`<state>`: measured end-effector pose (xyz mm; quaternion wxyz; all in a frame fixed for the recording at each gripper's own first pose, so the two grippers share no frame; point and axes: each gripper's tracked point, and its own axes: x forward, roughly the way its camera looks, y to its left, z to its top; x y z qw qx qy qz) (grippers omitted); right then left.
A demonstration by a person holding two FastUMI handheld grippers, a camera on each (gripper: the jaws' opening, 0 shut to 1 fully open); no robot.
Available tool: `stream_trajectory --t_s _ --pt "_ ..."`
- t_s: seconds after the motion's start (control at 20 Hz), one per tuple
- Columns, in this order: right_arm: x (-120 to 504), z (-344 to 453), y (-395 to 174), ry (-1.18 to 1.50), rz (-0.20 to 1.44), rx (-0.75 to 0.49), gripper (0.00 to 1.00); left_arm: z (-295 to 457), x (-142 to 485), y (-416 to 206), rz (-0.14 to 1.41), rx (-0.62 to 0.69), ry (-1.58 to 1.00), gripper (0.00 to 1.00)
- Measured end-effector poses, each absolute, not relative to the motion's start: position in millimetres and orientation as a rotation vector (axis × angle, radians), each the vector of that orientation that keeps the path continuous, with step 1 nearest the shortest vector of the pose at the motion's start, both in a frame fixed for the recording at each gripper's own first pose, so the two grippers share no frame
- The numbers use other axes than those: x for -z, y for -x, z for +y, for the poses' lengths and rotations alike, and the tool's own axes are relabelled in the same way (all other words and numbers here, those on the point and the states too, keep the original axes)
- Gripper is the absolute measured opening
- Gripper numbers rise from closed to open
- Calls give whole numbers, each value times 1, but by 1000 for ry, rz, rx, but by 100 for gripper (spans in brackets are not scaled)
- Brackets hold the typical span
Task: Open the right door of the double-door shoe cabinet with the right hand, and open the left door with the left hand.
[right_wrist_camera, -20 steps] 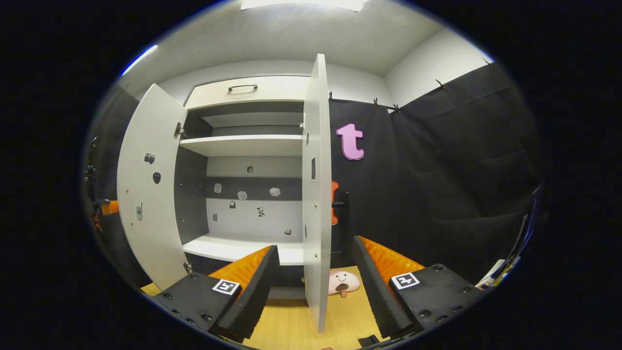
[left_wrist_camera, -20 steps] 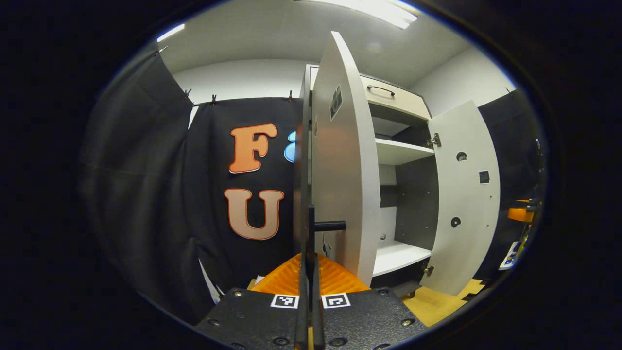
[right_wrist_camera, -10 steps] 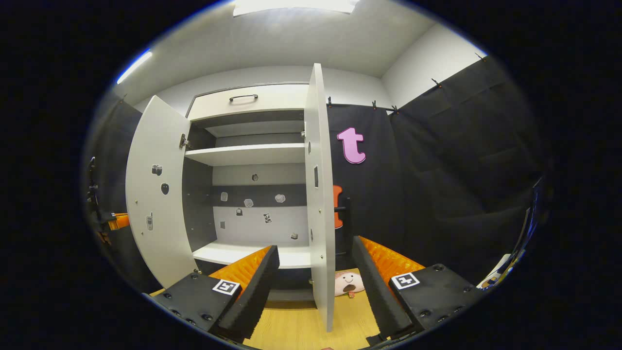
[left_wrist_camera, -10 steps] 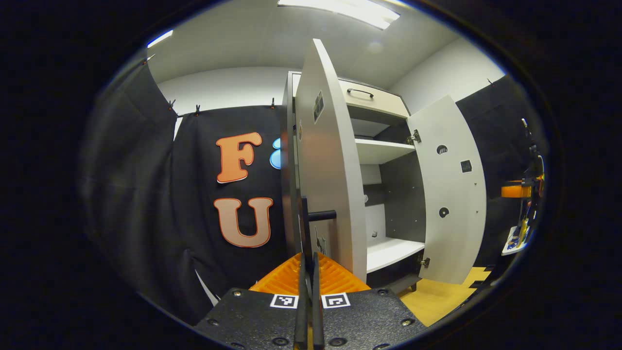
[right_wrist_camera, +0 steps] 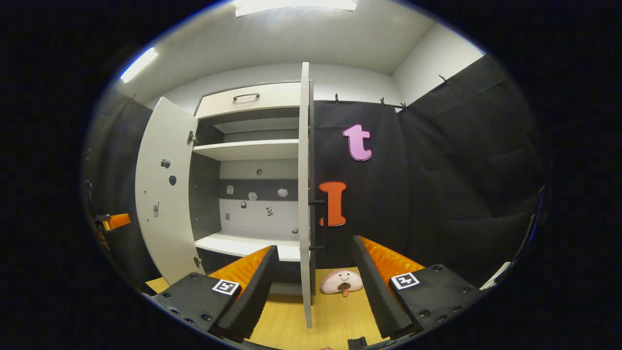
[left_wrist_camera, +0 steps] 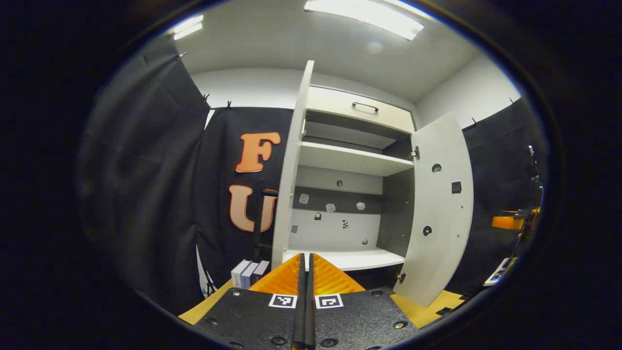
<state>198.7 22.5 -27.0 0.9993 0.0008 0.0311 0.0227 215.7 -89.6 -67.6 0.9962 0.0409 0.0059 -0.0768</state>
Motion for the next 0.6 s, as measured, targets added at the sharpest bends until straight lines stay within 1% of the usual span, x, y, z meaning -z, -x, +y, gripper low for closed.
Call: stream_trajectory --t_s 0.15,0.2,0.25,0.35,0.45,0.5,0.55,0.6 --pt "26 15 -186 -20 58 -90 98 -101 71 -204 -1 130 -110 0" --pt "25 12 -183 -9 50 -94 98 -108 71 -199 -9 135 -99 3" --pt "24 10 -180 6 47 -97 98 -119 75 -196 2 152 -85 10" --pt "21 10 -171 19 45 -104 98 -129 79 -192 22 146 -65 13" --pt "18 13 -165 24 36 -122 98 -137 78 -189 11 136 -25 13" --pt "19 14 -163 27 31 -128 98 -145 76 -189 0 151 -1 19" --pt "19 16 -161 28 27 -135 98 -145 73 -189 -12 140 10 34" --pt "19 18 -160 23 24 -138 98 -143 71 -191 -21 128 11 41"
